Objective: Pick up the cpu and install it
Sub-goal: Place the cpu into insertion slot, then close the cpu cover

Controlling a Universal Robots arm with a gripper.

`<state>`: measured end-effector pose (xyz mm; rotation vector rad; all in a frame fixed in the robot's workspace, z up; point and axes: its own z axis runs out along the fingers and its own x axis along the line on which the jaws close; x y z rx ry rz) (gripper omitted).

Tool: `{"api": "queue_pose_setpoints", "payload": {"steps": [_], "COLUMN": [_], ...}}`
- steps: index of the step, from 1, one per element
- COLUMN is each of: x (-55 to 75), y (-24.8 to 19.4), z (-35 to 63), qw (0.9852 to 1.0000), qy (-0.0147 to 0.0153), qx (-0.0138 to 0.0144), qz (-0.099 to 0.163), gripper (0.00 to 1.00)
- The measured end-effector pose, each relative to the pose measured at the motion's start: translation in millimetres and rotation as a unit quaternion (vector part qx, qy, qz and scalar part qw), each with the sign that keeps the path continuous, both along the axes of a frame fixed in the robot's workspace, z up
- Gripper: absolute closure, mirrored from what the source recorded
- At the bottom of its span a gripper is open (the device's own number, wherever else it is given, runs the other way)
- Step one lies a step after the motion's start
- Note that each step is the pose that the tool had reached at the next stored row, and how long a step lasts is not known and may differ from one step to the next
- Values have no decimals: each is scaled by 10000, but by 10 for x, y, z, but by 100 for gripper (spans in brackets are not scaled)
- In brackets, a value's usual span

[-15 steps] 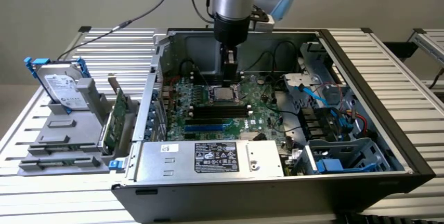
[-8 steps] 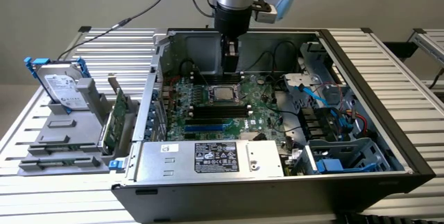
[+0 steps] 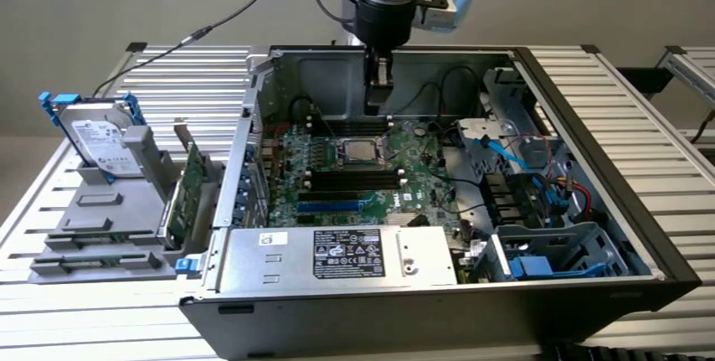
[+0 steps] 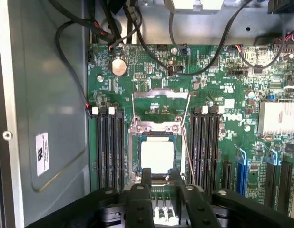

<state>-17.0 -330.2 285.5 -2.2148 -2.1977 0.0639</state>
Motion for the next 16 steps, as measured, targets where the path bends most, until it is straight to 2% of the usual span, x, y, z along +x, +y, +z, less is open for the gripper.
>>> {"api": "queue_pose_setpoints", "payload": {"steps": [1, 3, 4, 16], "x": [44, 138, 182, 728], "y": [3, 9, 10, 15], "z": [0, 1, 1, -13], "qw": [10000, 10000, 10000, 10000], "qy": [0, 1, 1, 7], "qx": [0, 1, 1, 10], "qz": [-1, 0, -1, 0], "gripper": [75, 87, 89, 89]}}
